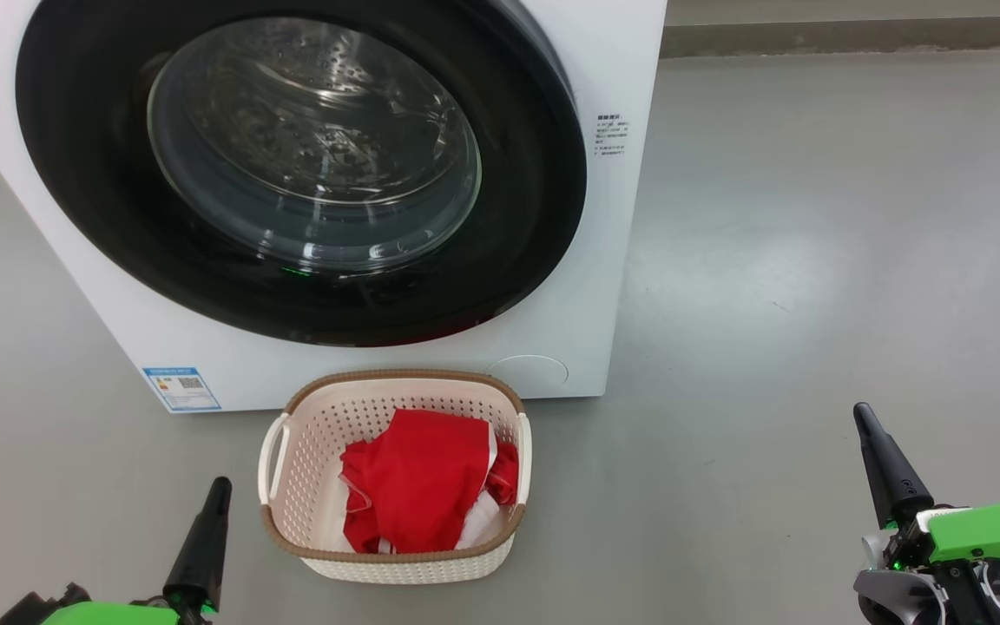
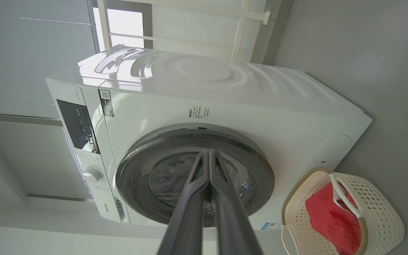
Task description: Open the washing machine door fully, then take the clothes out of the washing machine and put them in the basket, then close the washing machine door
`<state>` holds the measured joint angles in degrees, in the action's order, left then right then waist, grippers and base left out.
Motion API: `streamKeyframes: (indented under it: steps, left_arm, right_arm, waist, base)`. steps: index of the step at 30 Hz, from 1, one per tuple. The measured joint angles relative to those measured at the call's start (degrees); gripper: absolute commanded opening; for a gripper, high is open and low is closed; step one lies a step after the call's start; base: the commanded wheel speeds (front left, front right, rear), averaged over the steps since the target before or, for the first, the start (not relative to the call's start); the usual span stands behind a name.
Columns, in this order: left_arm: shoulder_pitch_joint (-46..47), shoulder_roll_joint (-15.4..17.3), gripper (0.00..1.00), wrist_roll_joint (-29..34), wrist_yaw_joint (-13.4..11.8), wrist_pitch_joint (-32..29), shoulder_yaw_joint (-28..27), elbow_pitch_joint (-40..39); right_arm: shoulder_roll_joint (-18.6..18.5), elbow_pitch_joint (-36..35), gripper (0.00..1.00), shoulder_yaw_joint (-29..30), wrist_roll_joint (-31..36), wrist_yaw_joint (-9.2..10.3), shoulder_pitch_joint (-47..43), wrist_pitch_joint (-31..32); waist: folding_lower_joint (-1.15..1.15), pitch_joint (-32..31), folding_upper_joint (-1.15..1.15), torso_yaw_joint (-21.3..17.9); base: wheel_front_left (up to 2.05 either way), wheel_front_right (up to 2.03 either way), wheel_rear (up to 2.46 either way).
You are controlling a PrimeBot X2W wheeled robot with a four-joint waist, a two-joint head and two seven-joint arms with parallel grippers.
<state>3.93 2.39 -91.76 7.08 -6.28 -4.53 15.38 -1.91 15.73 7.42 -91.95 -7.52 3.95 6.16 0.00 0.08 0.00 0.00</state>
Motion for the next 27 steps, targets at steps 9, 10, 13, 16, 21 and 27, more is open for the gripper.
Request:
streamKeyframes:
  steps: [9,10,13,16,21,27]
  left_arm:
    - [0.0,0.0,0.0,0.0,0.0,0.0,0.0,0.0]
    - [0.0,0.0,0.0,0.0,0.0,0.0,0.0,0.0]
    - [0.0,0.0,0.0,0.0,0.0,0.0,0.0,0.0]
    - [0.0,0.0,0.0,0.0,0.0,0.0,0.0,0.0]
    - [0.0,0.0,0.0,0.0,0.0,0.0,0.0,0.0]
    - [0.0,0.0,0.0,0.0,0.0,0.0,0.0,0.0]
  right_arm:
    - [0.0,0.0,0.0,0.0,0.0,0.0,0.0,0.0]
    - [0.0,0.0,0.0,0.0,0.0,0.0,0.0,0.0]
    - [0.0,0.0,0.0,0.0,0.0,0.0,0.0,0.0]
    - [0.0,0.0,0.0,0.0,0.0,0.0,0.0,0.0]
    - [0.0,0.0,0.0,0.0,0.0,0.0,0.0,0.0]
    - [0.0,0.0,0.0,0.0,0.0,0.0,0.0,0.0]
  waist:
    - [0.0,0.0,0.0,0.0]
    - [0.0,0.0,0.0,0.0]
    - [0.0,0.0,0.0,0.0]
    - [0.0,0.0,0.0,0.0]
    - [0.0,0.0,0.0,0.0]
    - [0.0,0.0,0.0,0.0]
  base:
    - [0.0,0.0,0.0]
    - [0.0,0.0,0.0]
    - [0.0,0.0,0.0]
    - [0.0,0.0,0.0]
    - [0.0,0.0,0.0]
    - [0.0,0.0,0.0]
